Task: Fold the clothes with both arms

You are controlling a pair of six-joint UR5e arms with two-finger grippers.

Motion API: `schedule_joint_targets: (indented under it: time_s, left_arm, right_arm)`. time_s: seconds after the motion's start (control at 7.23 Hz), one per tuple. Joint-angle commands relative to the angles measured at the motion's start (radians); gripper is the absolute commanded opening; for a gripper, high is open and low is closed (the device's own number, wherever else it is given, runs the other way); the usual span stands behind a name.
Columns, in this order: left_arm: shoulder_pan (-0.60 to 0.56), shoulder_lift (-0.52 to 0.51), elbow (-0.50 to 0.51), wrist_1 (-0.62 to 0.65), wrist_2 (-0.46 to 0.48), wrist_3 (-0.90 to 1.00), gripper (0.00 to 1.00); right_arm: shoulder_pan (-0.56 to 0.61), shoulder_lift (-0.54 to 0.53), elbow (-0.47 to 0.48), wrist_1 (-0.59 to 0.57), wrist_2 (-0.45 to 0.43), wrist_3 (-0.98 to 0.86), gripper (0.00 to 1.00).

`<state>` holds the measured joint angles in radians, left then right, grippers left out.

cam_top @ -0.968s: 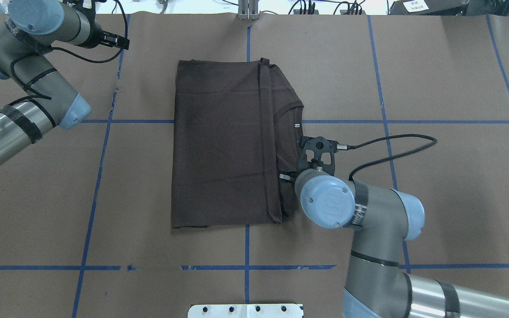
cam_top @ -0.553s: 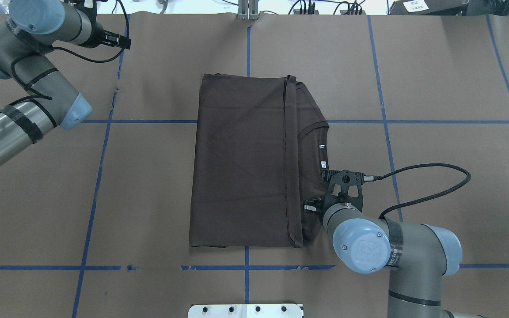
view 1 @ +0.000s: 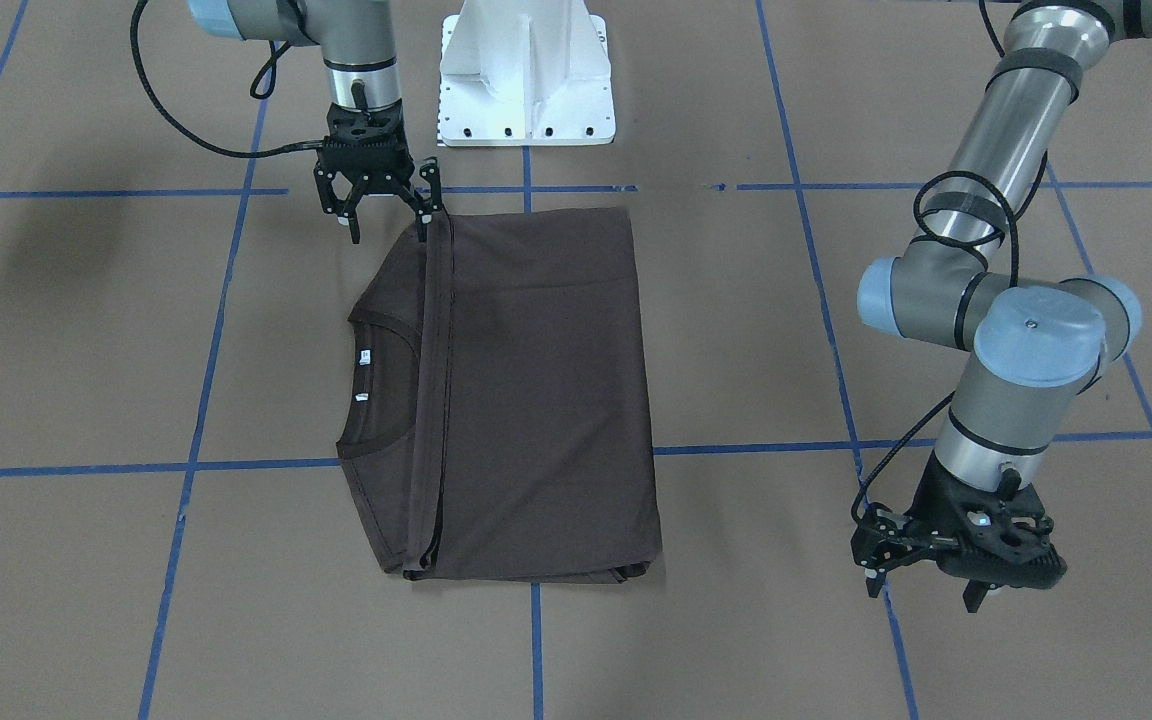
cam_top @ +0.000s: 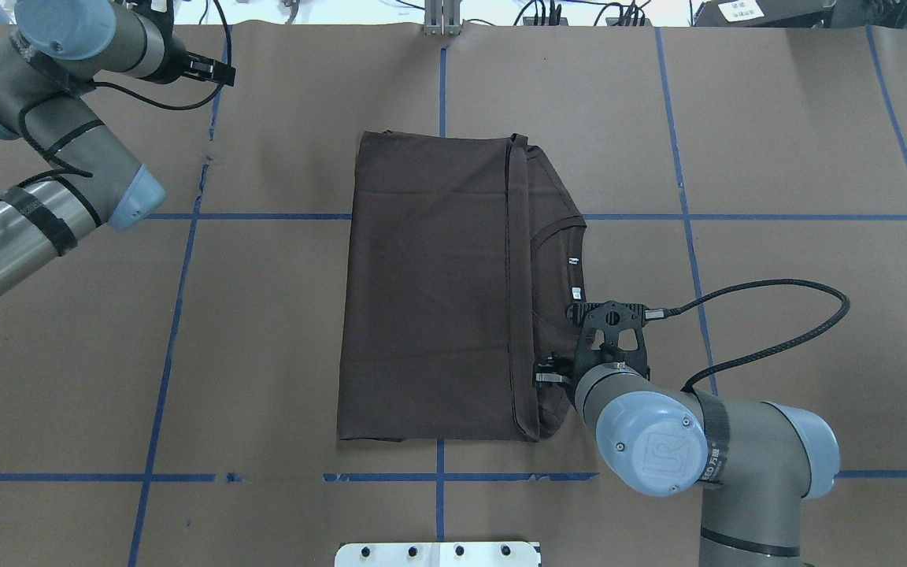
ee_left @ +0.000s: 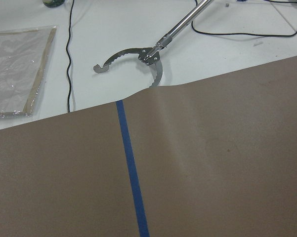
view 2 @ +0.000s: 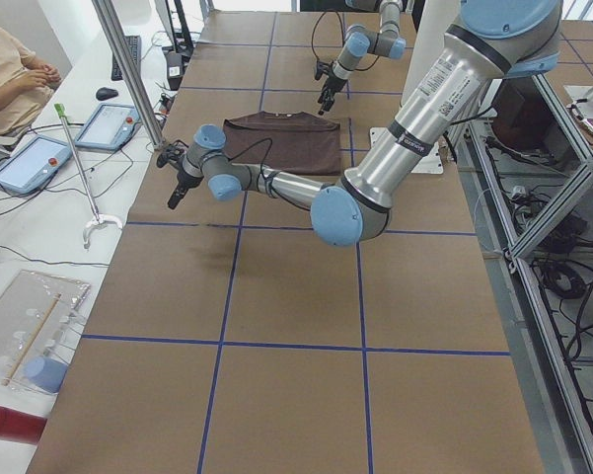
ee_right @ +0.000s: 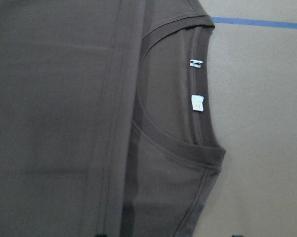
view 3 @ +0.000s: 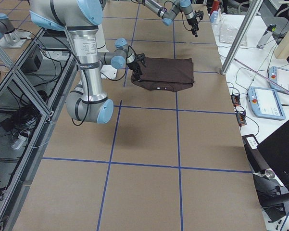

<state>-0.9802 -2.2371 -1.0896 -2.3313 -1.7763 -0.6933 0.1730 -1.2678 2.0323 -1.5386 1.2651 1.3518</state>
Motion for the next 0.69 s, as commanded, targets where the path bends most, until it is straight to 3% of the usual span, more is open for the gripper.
schedule_joint_targets:
  time_s: [0.0,0.28,0.55]
  left_arm:
    - [0.0,0.001,0.0,0.001,0.0,0.0,1.0]
    - [0.0,0.001,0.0,0.0,0.0,0.0,1.0]
    - [0.0,0.001,0.0,0.001,0.0,0.0,1.0]
  right_arm:
    - [-0.09,0.005,0.005,-0.009,-0.073,-0.066,0.79]
    - [-0.133,0.005,-0.003,-0.009,-0.108,-0.086,0.6]
    - [-0.145,0.007,-0.007,-0.008,-0.112,-0.103,0.52]
